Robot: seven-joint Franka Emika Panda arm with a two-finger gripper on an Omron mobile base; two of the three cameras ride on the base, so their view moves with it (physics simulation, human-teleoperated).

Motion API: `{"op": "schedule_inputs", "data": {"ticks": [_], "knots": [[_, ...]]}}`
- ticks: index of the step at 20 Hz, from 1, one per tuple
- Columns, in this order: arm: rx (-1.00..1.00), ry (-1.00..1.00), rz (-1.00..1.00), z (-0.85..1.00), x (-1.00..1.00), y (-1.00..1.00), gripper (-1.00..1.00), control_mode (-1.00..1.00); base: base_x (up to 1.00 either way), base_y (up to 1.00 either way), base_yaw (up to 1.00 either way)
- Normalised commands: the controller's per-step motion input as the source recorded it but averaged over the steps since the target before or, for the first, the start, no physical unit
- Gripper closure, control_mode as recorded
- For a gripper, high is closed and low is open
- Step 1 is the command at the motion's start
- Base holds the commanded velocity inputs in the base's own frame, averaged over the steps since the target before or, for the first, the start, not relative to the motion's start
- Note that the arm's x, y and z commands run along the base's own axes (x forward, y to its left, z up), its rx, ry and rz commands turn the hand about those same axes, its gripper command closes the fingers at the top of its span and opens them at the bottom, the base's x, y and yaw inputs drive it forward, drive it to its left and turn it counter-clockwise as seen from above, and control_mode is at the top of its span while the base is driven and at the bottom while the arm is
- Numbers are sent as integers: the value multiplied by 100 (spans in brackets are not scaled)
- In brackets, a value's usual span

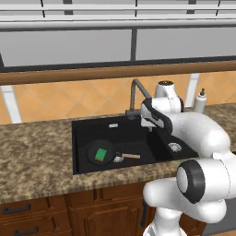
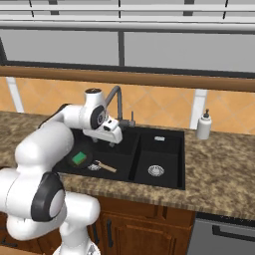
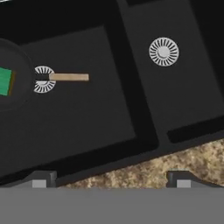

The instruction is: Pick the pan and sponge and place them into the sink. Then turn on the water.

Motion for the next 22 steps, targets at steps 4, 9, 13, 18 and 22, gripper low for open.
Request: {"op": "schedule_inputs", "data": {"ticks": [4,9,13,18,22], "knots": [[3,-30,15,11,-2,-54,-100,-100,0,0,0],[0,-43,16,0,-1,-37,-100,-100,0,0,0],[0,-37,11,0,0,-12,-100,-100,0,0,0],[1,-25,0,0,10,0,-100,-100,0,0,0],[2,-18,0,0,13,0,-100,-100,0,0,0]]}}
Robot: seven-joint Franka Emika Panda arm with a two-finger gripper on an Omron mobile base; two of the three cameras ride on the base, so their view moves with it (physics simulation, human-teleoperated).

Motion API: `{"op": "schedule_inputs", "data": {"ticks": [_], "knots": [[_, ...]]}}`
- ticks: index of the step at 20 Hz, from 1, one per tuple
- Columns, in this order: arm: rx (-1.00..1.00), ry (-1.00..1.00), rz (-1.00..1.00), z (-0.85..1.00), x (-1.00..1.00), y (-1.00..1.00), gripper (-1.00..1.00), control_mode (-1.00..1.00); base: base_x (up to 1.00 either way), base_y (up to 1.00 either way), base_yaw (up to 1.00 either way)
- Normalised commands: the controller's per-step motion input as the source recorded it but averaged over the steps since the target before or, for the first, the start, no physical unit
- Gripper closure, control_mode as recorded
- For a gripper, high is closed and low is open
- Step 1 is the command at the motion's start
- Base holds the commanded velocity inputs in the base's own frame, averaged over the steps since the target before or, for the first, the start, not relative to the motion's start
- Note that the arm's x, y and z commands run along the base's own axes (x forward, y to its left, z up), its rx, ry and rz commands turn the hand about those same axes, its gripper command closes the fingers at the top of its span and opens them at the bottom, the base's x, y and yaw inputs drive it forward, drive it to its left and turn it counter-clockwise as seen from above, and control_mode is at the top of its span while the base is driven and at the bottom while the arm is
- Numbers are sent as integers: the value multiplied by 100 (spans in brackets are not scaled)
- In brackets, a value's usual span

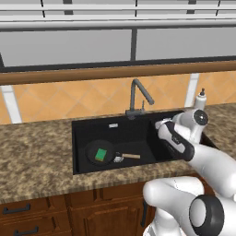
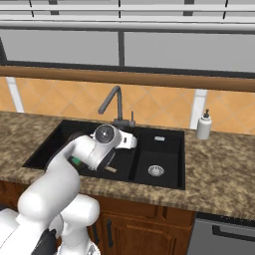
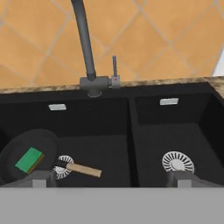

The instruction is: Pick the pan and sponge and place them into the sink. Then turn on the water.

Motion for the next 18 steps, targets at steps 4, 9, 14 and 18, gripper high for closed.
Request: {"op": "schedule_inputs", "data": {"ticks": [4,9,14,18], "knots": [[1,-15,0,0,15,0,-100,-100,0,0,0],[0,-10,0,0,19,0,-100,-100,0,0,0],[0,-3,1,0,0,0,-100,-100,0,0,0],[0,0,0,-2,9,-5,-100,-100,0,0,0]]}}
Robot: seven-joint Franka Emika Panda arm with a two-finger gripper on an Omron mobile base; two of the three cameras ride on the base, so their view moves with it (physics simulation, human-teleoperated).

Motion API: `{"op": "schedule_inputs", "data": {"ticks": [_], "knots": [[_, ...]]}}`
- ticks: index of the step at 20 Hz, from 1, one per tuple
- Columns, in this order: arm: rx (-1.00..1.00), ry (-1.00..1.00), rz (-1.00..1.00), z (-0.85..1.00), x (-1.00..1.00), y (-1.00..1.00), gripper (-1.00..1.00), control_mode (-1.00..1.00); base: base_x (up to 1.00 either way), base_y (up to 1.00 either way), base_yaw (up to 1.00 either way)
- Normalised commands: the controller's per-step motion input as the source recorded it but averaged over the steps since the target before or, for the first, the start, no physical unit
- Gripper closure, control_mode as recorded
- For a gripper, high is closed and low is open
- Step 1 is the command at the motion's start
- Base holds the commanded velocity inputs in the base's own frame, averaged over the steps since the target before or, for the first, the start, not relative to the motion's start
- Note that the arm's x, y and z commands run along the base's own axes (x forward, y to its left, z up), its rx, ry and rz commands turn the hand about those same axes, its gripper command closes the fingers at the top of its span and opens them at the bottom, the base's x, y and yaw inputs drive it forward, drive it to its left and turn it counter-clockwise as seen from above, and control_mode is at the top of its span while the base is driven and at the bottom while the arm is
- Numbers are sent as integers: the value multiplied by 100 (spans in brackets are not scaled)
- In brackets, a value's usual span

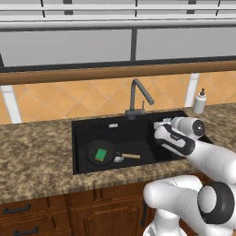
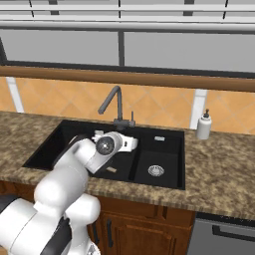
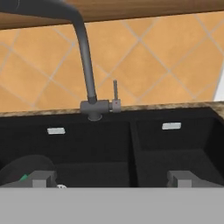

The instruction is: Pick the pan and sponge and place them into the sink. Then turn on the water.

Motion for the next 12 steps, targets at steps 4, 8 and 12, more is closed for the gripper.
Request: {"op": "schedule_inputs", "data": {"ticks": [4,8,12], "knots": [[0,0,0,-16,2,-20,-100,-100,0,0,0],[0,-1,0,-24,7,-23,-100,-100,0,0,0],[0,-1,0,-18,7,-16,-100,-100,0,0,0]]}}
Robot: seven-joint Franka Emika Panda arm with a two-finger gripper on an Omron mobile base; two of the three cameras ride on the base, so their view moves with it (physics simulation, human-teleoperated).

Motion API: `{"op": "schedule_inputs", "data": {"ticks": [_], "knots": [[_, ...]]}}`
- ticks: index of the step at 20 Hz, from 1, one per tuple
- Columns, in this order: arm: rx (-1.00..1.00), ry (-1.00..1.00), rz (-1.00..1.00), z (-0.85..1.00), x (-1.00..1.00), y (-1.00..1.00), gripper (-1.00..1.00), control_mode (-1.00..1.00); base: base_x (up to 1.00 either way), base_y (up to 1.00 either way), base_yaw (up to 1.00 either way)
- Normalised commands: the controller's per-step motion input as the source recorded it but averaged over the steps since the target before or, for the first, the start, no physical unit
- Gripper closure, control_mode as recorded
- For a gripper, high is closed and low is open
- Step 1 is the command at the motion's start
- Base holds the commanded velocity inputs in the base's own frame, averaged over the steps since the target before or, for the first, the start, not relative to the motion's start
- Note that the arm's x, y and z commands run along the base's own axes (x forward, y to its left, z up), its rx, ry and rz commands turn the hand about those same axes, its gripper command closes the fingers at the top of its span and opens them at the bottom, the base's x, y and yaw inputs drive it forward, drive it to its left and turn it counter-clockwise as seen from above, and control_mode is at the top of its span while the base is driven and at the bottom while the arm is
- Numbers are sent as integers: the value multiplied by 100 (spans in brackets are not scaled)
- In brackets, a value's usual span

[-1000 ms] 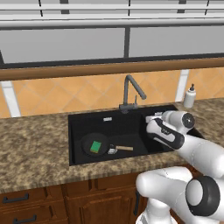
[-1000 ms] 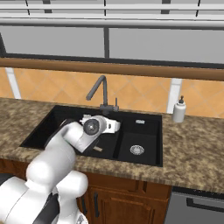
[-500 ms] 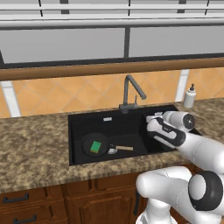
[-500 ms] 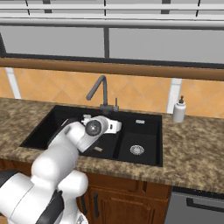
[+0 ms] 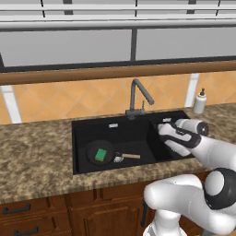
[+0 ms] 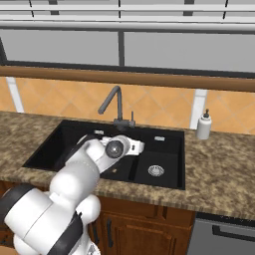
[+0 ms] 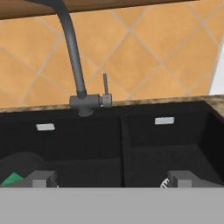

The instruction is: Pick the pan and sponge and place them into the sink. Then turn on the water.

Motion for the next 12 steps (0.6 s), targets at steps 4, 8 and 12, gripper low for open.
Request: {"op": "schedule_inputs", "data": {"ticks": [4,8,12], "knots": [[1,0,0,-18,1,-11,-100,-100,0,0,0],[2,-2,0,-12,0,-13,-100,-100,0,0,0],[0,0,1,-22,3,-2,-100,-100,0,0,0]]}}
